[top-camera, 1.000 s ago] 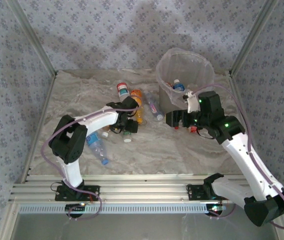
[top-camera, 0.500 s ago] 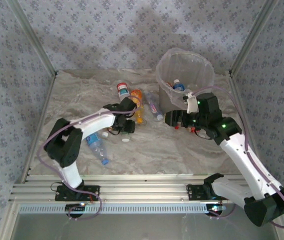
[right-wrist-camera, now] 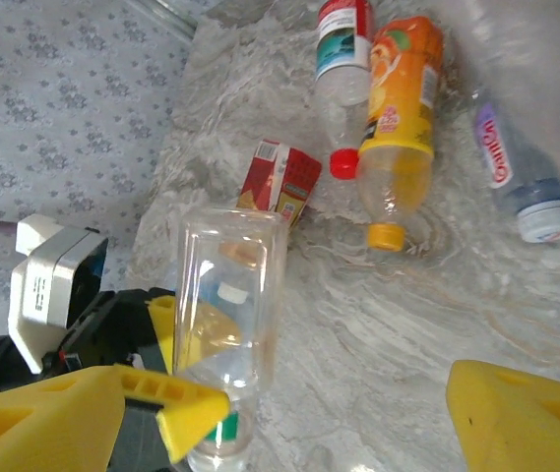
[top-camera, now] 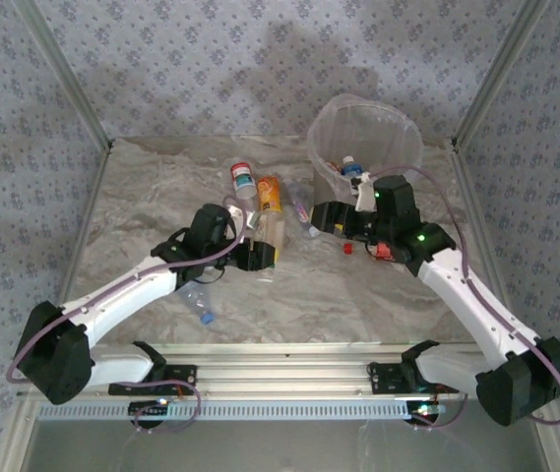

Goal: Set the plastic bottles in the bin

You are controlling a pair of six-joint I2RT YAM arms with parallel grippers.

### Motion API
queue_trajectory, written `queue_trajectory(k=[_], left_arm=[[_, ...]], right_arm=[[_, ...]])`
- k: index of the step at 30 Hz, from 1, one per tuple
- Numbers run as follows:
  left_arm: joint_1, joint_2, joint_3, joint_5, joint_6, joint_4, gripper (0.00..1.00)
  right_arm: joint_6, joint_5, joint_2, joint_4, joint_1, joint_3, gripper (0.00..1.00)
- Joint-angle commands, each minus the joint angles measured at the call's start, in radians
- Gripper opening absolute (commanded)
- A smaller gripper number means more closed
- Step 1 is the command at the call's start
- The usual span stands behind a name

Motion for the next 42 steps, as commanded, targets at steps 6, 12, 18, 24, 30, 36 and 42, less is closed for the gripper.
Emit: queue_trajectory(k=[6,12,18,24,30,36,42], left_arm=[[-0.036,-0.030,-0.038,0.137,-0.029,0.223,0.56],[-0.063,-0.021,-0.022,0.130,-0.031,0.226,0.56],[-0.078,0.002,-0.004,0.119,-0.029,0.220,0.56],[-0.099,0.022,0.025,0.113,-0.026,0.231,0.56],[-0.106,0.028,0.029,0.106,-0.027,0.227,0.58],[-0.110,0.026,0.044,0.088,-0.042,0.211,0.86],[-0.108,-0.047,0.075,0.055,-0.040,0.161,1.00]], right_arm=[[0.022,-0.025,0.111,0.079,0.085,0.052,0.91],[0.014,-0.011,0.160,0.078,0.125,0.073,0.91],[0.012,0.017,0.195,0.050,0.148,0.099,0.90],[0.013,0.027,0.213,0.041,0.158,0.105,0.85],[0.013,0.040,0.212,0.027,0.159,0.120,0.69],[0.012,0.041,0.190,0.005,0.150,0.152,0.55],[-0.086,0.045,0.130,-0.097,0.076,0.282,0.54]])
